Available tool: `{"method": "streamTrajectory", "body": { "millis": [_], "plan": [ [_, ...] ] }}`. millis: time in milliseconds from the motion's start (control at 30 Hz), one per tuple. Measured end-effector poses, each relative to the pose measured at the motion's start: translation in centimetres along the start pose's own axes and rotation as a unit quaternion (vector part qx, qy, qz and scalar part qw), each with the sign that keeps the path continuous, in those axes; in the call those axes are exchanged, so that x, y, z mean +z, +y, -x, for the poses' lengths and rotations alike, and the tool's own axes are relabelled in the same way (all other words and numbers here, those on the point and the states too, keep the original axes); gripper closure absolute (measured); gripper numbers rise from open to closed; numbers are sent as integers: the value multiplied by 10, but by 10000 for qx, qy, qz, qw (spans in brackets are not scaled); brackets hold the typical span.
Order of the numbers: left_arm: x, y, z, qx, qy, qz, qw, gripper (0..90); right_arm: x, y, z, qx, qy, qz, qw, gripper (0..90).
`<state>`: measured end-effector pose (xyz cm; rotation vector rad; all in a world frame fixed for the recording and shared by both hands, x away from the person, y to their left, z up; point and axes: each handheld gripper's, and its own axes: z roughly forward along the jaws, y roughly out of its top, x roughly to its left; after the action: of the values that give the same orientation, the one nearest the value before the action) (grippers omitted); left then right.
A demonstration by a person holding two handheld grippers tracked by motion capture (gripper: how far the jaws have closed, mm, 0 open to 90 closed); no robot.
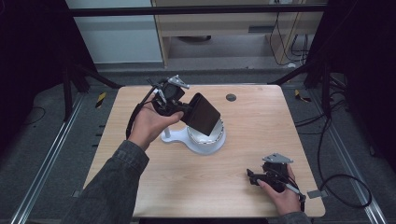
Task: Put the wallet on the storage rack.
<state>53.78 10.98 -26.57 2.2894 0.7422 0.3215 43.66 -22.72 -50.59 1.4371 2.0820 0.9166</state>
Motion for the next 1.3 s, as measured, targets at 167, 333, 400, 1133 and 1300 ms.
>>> {"method": "streamTrajectory", "body": {
  "millis": [167,333,400,1133,1300],
  "plan": [
    [9,-4,2,76,66,-148,9998,819,1,0,-1,5,19,-24,10000,64],
    [18,-6,1,61,72,-251,9996,819,0,0,-1,-2,28,-20,10000,65],
    [22,-7,1,42,29,-278,9996,819,1,-1,0,9,34,-24,10000,64],
    [50,-6,-8,-183,-24,-281,9994,756,2,-2,-1,32,66,-95,9999,63],
    [43,-8,-10,-224,199,-25,9995,646,2,-2,-1,32,75,-109,9999,63]
  ]
}}
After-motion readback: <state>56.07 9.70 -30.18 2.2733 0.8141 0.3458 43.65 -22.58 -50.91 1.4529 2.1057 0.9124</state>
